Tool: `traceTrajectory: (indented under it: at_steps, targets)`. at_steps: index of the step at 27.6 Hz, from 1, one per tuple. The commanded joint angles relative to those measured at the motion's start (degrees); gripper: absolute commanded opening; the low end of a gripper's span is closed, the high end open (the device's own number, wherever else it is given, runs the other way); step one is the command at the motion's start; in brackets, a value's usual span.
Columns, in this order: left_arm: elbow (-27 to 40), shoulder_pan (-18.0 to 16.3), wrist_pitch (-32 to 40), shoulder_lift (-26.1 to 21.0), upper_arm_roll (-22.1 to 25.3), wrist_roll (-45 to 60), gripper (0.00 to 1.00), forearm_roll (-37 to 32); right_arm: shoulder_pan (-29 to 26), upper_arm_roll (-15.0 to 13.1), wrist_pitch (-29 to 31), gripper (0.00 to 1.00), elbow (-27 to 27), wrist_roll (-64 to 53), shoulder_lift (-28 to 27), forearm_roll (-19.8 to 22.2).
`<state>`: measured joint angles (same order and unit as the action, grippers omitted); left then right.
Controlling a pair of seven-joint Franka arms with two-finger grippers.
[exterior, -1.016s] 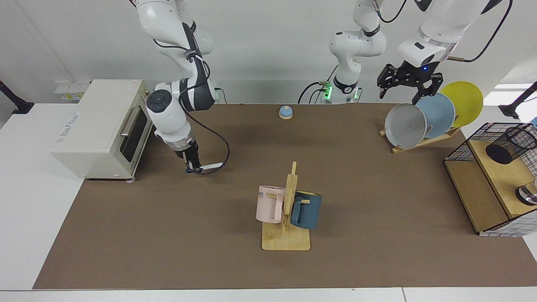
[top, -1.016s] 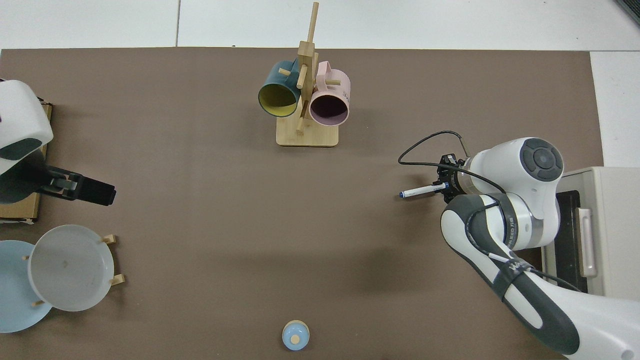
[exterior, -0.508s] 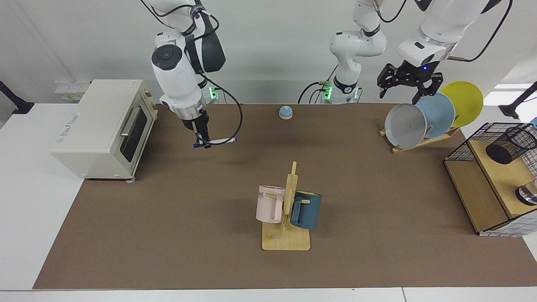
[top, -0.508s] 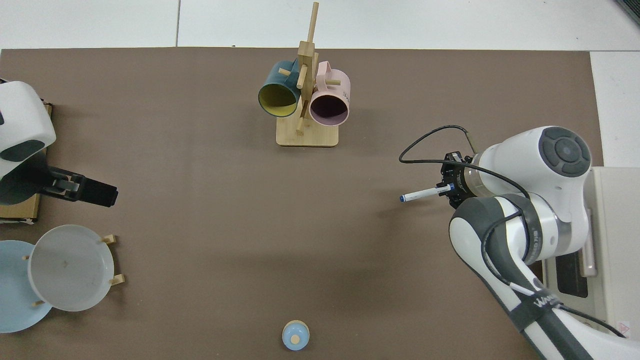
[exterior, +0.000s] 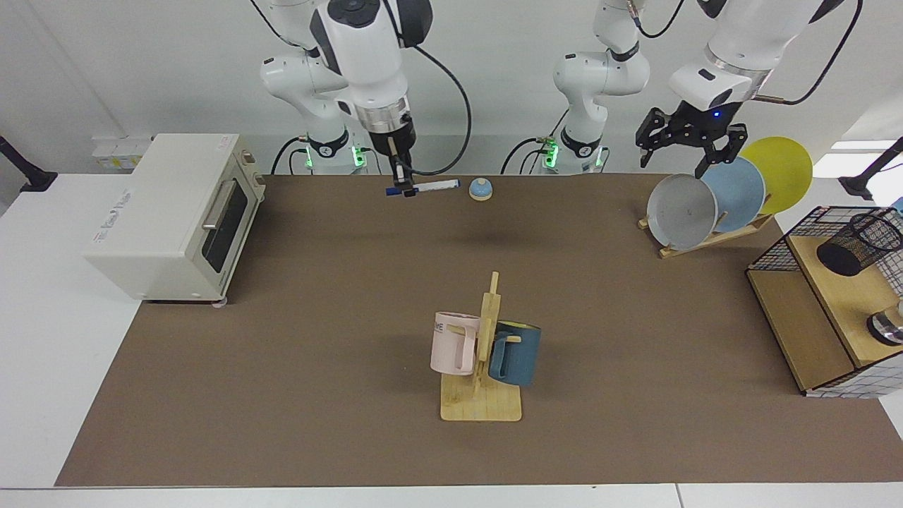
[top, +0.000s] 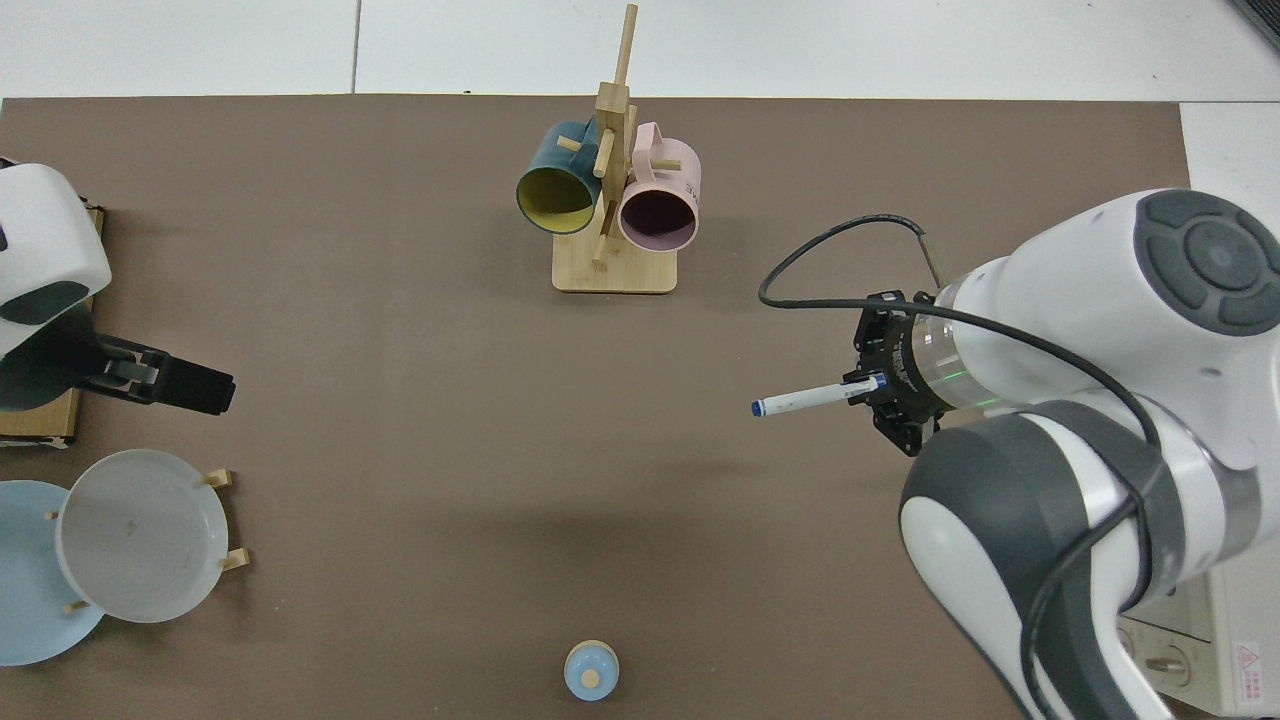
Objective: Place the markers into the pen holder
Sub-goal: 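Carry the marker to center with the right gripper while the left gripper approaches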
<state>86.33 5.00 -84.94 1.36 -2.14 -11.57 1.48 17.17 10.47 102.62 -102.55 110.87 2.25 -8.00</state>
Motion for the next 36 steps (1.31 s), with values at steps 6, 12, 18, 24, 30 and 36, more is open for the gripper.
traceTrajectory:
  at_steps: [6, 12, 18, 24, 30, 36]
  targets:
    - [3.05, 1.85, -4.88, 1.45, -1.47, -11.80, 0.98, 2.55, 4.98, 1.48, 2.50, 0.04, -0.28, 9.10, 0.74, -2.10]
    - [4.63, 2.64, -5.76, 1.71, -2.61, -24.35, 0.98, 6.59, 6.30, 3.33, 5.66, 0.03, -0.37, 11.29, 0.92, -3.60]
    - [9.11, 3.78, -8.04, 4.08, -4.36, -34.04, 0.99, 10.82, 6.74, 3.50, 6.28, 0.03, -0.28, 12.00, 0.30, -2.37]
    - [11.14, 6.16, -10.60, 5.23, -7.35, -34.58, 1.00, 10.91, 6.74, 3.59, 6.11, 0.03, -0.19, 11.65, 0.12, -1.67]
    - [14.56, 10.19, -13.31, 7.16, -8.41, -34.84, 0.99, 11.00, 7.53, 3.59, 5.75, 0.03, 0.16, 11.39, -0.05, -1.05]
    - [18.87, 12.04, -16.83, 7.43, -8.50, -35.37, 0.98, 12.31, 7.53, 3.59, 5.58, 0.03, 0.16, 11.30, -0.14, -0.96]
